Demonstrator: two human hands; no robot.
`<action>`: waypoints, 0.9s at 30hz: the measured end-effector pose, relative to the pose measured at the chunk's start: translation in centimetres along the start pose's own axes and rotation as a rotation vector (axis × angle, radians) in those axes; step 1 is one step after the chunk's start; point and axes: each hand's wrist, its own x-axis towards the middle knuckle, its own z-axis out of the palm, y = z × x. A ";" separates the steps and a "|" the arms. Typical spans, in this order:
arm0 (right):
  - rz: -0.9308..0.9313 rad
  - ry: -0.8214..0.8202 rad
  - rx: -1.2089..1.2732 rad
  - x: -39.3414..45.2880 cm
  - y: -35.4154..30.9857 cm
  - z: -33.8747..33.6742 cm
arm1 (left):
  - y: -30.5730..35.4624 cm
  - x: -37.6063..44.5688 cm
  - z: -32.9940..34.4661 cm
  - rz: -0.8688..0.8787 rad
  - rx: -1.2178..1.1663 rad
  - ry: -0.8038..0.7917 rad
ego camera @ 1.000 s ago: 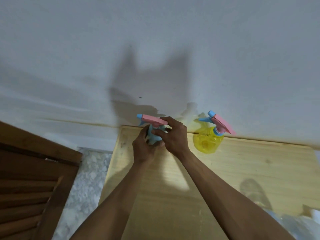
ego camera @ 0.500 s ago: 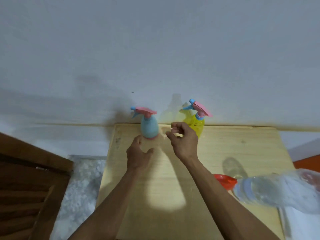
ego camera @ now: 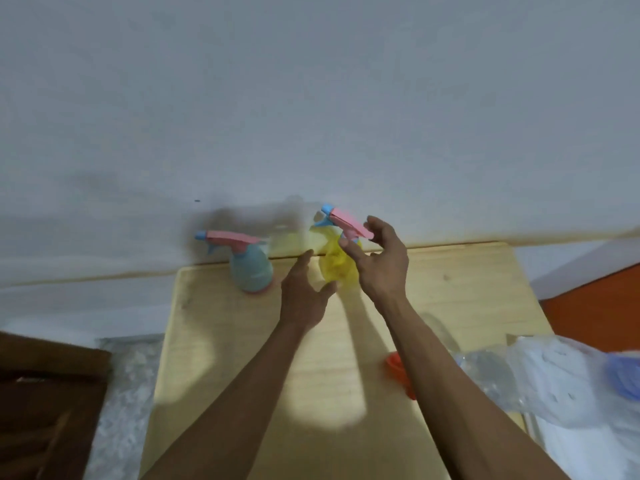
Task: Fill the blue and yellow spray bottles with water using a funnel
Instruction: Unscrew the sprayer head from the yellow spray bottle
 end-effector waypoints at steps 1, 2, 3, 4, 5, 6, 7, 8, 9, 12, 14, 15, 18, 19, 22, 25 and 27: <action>0.001 -0.019 0.005 0.5 0.2 0.1 | 0.1 0.8 0.7 0.010 0.002 -0.005; 0.002 -0.034 0.013 1.0 0.5 0.2 | 0.2 1.4 1.3 0.009 0.004 -0.011; 0.003 -0.045 0.018 1.3 0.9 0.3 | 0.2 1.9 1.9 0.003 0.006 -0.017; -0.001 -0.055 0.022 1.7 1.2 0.3 | 0.1 2.3 2.4 -0.003 0.006 -0.022; -0.004 -0.066 0.026 1.9 1.6 0.3 | 0.1 2.5 2.8 -0.005 0.003 -0.024; -0.008 -0.078 0.031 2.1 1.9 0.3 | 0.0 2.7 3.1 -0.004 -0.004 -0.026; -0.018 -0.089 0.035 2.3 2.0 0.2 | -0.1 2.8 3.3 0.003 -0.009 -0.022; -0.026 -0.098 0.033 2.4 2.2 0.1 | -0.2 2.9 3.5 0.013 -0.013 -0.013; -0.028 -0.106 0.034 2.6 2.2 0.0 | -0.3 3.0 3.6 0.021 -0.015 -0.004; -0.015 -0.119 0.076 2.8 1.9 -0.3 | -0.1 2.6 3.6 0.028 -0.053 0.002; -0.002 -0.131 0.099 2.6 1.3 -0.7 | 0.2 2.0 3.3 0.041 -0.095 -0.001; 0.002 -0.143 0.112 2.4 0.9 -1.0 | 0.4 1.5 3.0 0.054 -0.113 -0.006; 0.010 -0.190 0.167 1.3 -0.7 -2.0 | 1.0 -0.4 1.6 0.076 -0.135 -0.020; 0.010 -0.210 0.195 0.9 -1.4 -2.3 | 1.2 -1.1 1.1 0.071 -0.143 -0.023; -0.008 -0.267 0.248 -1.1 -3.2 -3.5 | 1.6 -3.6 -0.4 0.080 -0.176 -0.031; -0.010 -0.304 0.272 -3.6 -4.9 -4.5 | 2.1 -6.7 -1.8 0.128 -0.206 -0.033; -0.007 -0.309 0.279 -5.6 -5.7 -5.0 | 2.4 -9.1 -2.7 0.144 -0.224 -0.017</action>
